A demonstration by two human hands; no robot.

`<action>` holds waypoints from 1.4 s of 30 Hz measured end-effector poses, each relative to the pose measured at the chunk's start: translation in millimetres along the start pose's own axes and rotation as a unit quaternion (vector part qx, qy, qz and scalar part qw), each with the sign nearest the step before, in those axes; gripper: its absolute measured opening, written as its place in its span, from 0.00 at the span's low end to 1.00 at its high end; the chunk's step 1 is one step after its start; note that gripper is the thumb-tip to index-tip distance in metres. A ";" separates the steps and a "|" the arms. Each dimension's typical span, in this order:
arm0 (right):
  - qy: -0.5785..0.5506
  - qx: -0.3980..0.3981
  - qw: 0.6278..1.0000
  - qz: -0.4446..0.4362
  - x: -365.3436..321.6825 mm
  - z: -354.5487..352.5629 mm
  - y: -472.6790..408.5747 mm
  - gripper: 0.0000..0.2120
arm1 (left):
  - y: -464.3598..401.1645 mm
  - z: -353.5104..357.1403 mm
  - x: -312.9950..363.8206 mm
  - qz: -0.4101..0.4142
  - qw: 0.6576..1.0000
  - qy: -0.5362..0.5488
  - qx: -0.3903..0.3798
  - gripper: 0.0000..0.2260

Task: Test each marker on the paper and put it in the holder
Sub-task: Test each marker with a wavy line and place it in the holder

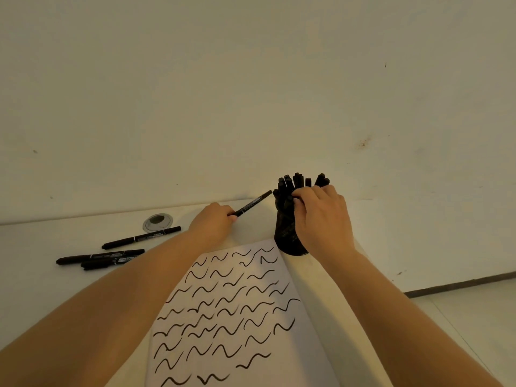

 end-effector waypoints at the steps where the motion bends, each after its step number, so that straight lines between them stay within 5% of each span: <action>1: -0.004 0.003 1.000 -0.003 -0.9 -0.9 2.1 0.09 | 3.9 -4.0 -3.2 -0.004 1.000 0.010 0.005 0.13; 10: -0.059 0.111 0.992 -0.018 -31.4 -44.8 27.0 0.11 | 72.5 -50.9 3.0 0.028 0.989 0.125 0.070 0.10; 16: -0.357 -0.051 0.919 0.160 -45.3 -16.6 70.2 0.06 | 151.0 -61.3 32.7 0.091 0.965 0.236 0.069 0.08; 24: -0.447 -0.078 0.871 0.191 -75.1 -2.6 125.0 0.13 | 213.1 -47.7 45.4 0.117 0.960 0.253 0.038 0.07; 28: -0.526 -0.070 0.818 0.224 -77.0 -2.8 142.2 0.15 | 224.6 -33.1 44.4 0.077 0.940 0.321 -0.085 0.06; 31: -0.562 -0.084 0.790 0.229 -81.7 -2.9 149.0 0.17 | 239.7 -19.3 52.2 0.054 0.864 0.450 -0.219 0.16; 33: -0.568 -0.105 0.787 0.217 -89.2 -3.8 149.4 0.17 | 244.7 -19.8 56.4 0.057 0.840 0.486 -0.235 0.16; 38: -0.531 -0.071 0.814 0.224 -88.5 -9.9 150.6 0.17 | 242.2 -31.9 55.9 0.081 0.922 0.363 -0.109 0.16; 42: -0.558 0.031 0.753 0.347 -56.3 -4.3 155.7 0.17 | 248.3 -47.4 48.4 0.111 0.979 0.170 0.013 0.14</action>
Point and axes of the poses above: each hand's wrist, its own y-axis away from the middle knuckle, its own z-axis out of the palm, x = y × z, the point moved 9 cm from there along -y, towards the middle knuckle, and after that the axes turned 6 degrees about -y, right-handed, at the moved point
